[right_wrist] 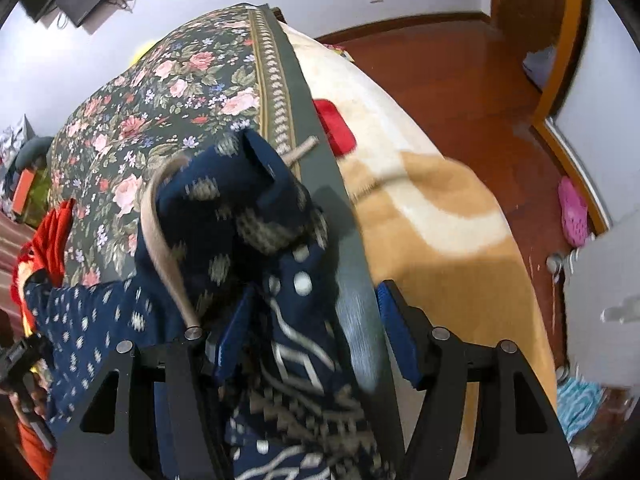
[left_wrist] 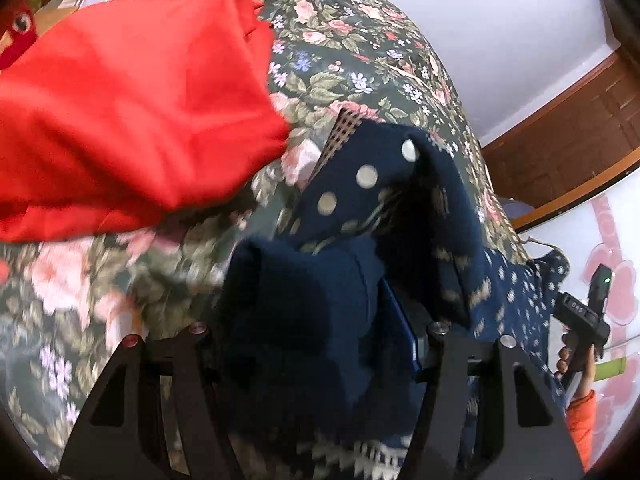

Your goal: Fold large clothes

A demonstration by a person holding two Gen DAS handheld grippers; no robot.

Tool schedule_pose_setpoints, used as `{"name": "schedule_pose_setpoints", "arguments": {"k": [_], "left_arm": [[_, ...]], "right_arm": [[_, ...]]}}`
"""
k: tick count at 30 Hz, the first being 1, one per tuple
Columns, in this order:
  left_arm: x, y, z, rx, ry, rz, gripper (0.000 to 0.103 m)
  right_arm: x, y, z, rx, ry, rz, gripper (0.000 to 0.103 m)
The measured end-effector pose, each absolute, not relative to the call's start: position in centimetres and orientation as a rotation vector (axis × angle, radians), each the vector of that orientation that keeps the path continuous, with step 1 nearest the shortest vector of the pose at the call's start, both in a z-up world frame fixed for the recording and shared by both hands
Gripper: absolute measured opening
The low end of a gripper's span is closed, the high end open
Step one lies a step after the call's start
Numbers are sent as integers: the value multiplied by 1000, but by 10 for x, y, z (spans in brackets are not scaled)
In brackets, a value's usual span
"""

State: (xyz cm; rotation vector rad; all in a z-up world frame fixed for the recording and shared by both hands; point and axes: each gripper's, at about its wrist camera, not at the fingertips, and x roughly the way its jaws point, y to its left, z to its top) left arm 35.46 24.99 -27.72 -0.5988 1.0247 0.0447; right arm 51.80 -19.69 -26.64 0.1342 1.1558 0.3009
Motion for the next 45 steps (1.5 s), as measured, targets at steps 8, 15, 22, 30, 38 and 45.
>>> {"name": "schedule_pose_setpoints", "arguments": {"k": [8, 15, 22, 30, 38, 45], "left_arm": [[381, 247, -278, -586, 1024, 45, 60], [370, 245, -260, -519, 979, 71, 22], [347, 244, -208, -561, 812, 32, 12], [337, 235, -162, -473, 757, 25, 12], [343, 227, -174, -437, 798, 39, 12], [345, 240, -199, -449, 840, 88, 12]], "right_arm": [[541, -188, -278, 166, 1159, 313, 52], [535, -188, -267, 228, 1151, 348, 15], [513, -180, -224, 226, 1063, 410, 11], [502, -173, -206, 190, 1020, 392, 11], [511, -195, -240, 230, 1119, 273, 17], [510, -217, -239, 365, 1131, 358, 35]]}}
